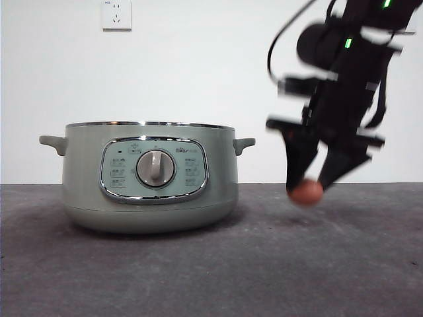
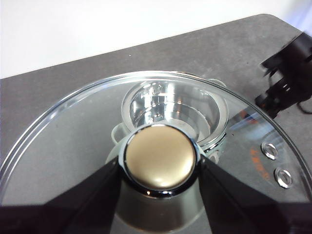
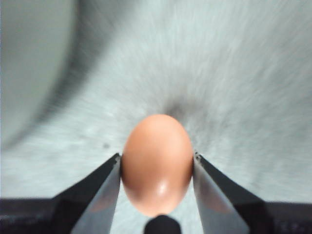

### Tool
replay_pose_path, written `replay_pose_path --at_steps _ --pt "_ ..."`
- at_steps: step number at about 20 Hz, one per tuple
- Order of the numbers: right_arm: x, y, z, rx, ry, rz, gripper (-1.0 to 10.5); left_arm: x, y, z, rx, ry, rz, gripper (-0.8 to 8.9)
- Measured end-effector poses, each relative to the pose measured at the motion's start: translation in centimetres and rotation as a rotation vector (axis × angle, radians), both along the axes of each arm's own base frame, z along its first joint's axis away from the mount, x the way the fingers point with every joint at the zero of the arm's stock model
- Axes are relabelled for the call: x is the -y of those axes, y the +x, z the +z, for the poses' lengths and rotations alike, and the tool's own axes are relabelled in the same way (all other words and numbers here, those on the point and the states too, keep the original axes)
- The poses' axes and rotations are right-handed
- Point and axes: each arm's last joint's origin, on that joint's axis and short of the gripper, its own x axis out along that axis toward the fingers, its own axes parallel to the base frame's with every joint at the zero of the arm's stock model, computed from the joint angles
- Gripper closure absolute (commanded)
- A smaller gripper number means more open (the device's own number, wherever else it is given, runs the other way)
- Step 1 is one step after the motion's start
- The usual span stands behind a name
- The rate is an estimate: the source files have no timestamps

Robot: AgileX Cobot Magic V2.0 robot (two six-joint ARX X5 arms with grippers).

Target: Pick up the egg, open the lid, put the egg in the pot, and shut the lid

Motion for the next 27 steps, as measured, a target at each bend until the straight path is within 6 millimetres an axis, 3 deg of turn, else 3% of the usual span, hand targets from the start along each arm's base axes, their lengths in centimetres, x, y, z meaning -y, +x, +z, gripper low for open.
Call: replay_pose_path --at_steps 5,10,14,17,21,27 --pt "0.3 -2.8 6.7 0.183 0.083 0.027 9.6 0.0 0.0 0.0 0.000 0.001 0.000 8.22" --pt "-3.8 -3.5 12.7 0.342 0.187 0.161 9.6 0.0 0.0 0.0 -0.003 0.004 -0.001 8.22" --pt "-8.0 -1.9 15.4 0.406 0.233 0.253 9.6 0.0 -0.1 -0.3 -0.028 0.009 -0.007 8.22" --pt "-11.3 0.4 14.8 0.363 0.204 0.312 9.6 0.0 -0.1 -0.2 -0.030 0.001 -0.024 8.21" --pt "-15.1 3.6 12.6 0.273 0.150 0.370 9.6 0.1 -0.2 -0.2 -0.033 -0.010 -0.047 8.22" --pt "-17.8 6.3 7.6 0.160 0.090 0.407 9.6 0.1 -0.2 -0.2 -0.032 -0.010 -0.047 8.22"
